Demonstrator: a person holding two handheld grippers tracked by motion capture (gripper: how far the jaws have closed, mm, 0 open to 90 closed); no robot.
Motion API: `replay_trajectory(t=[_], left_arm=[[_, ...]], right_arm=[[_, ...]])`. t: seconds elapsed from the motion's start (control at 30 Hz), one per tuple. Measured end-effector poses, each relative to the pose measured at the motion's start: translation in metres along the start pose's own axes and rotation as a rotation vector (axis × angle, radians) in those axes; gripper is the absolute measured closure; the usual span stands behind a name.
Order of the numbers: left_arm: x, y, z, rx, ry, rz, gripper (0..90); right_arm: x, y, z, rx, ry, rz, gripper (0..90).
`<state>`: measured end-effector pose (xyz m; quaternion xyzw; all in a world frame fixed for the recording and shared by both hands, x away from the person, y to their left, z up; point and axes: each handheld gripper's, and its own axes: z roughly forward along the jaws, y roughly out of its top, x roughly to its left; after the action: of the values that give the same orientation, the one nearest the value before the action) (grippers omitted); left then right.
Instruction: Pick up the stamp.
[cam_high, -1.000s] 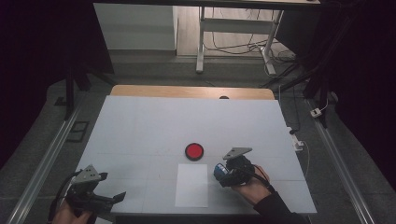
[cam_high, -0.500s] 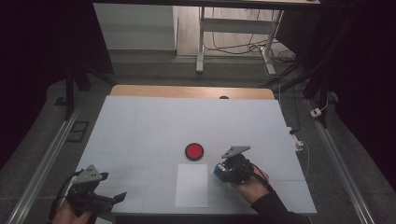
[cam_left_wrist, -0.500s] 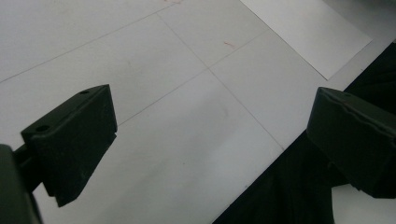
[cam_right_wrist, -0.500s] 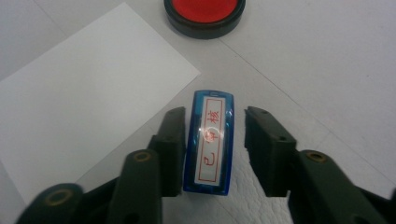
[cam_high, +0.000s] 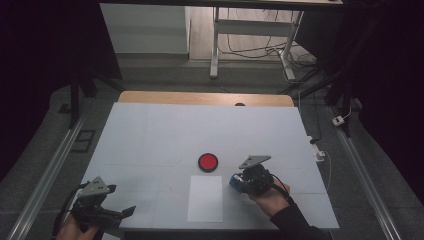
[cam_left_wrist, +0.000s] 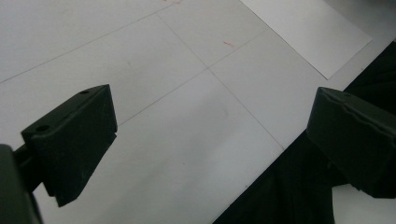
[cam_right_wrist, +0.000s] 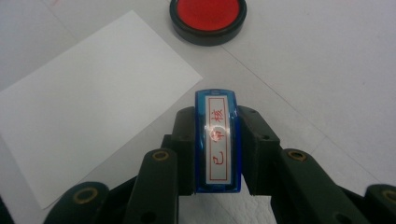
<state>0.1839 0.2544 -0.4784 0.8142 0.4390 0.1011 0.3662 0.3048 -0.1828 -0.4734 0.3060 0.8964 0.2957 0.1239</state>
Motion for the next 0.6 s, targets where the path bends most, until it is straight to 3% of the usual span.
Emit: replay_trajectory(t=[0.33,0.6], left_arm=[[0.0,0.0,0.0,0.003,0.0,-0.003,2.1],[0.0,0.0,0.001,0.003,-0.001,-0.004,2.2]], right_arm=[[0.0,0.004,-0.009,-0.046,0.034,0.009,69.4],[-0.005,0.009,-0.019,-0.093,0.084,-0.029,69.5]])
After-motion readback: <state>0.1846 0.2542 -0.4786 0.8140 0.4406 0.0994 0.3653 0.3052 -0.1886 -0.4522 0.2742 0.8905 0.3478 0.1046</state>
